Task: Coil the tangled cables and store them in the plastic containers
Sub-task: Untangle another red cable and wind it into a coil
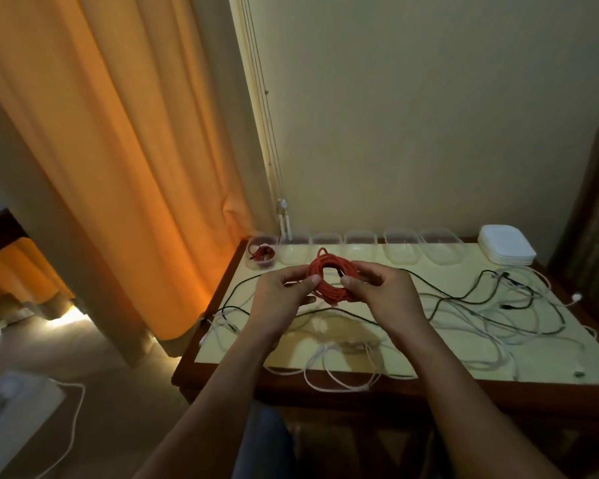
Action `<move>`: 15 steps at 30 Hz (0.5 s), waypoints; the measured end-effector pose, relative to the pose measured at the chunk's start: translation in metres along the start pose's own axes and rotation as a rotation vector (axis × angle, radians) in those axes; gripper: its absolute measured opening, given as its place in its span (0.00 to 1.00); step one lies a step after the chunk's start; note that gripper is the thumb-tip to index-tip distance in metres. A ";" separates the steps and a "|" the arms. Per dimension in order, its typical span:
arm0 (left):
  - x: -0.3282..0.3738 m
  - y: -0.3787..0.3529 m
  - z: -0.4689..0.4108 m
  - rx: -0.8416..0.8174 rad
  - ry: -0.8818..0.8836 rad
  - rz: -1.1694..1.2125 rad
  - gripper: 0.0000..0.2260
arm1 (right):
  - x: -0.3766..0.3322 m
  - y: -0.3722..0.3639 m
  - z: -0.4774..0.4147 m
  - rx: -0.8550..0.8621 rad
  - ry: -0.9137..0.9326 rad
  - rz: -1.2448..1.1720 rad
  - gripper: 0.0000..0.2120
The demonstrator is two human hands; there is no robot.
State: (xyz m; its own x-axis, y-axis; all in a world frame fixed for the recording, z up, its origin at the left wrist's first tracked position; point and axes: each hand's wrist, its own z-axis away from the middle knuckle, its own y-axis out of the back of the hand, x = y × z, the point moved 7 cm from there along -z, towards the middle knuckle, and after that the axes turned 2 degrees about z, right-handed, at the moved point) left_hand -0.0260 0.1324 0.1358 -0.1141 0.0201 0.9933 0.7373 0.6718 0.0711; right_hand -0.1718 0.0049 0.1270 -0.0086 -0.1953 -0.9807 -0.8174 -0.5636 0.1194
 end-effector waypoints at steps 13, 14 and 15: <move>-0.076 0.061 -0.222 0.098 0.027 -0.287 0.08 | 0.083 -0.091 -0.233 -0.141 -0.109 0.098 0.11; -0.082 0.061 -0.236 0.084 0.006 -0.336 0.07 | 0.091 -0.097 -0.248 -0.144 -0.109 0.128 0.11; -0.090 0.062 -0.252 0.075 -0.010 -0.394 0.07 | 0.101 -0.104 -0.265 -0.147 -0.105 0.169 0.11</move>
State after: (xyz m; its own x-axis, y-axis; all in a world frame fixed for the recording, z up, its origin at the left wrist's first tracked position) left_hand 0.1979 -0.0144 0.0743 -0.3851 -0.2424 0.8904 0.5854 0.6817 0.4388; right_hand 0.0654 -0.1690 0.0568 -0.2037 -0.2167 -0.9547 -0.7068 -0.6422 0.2966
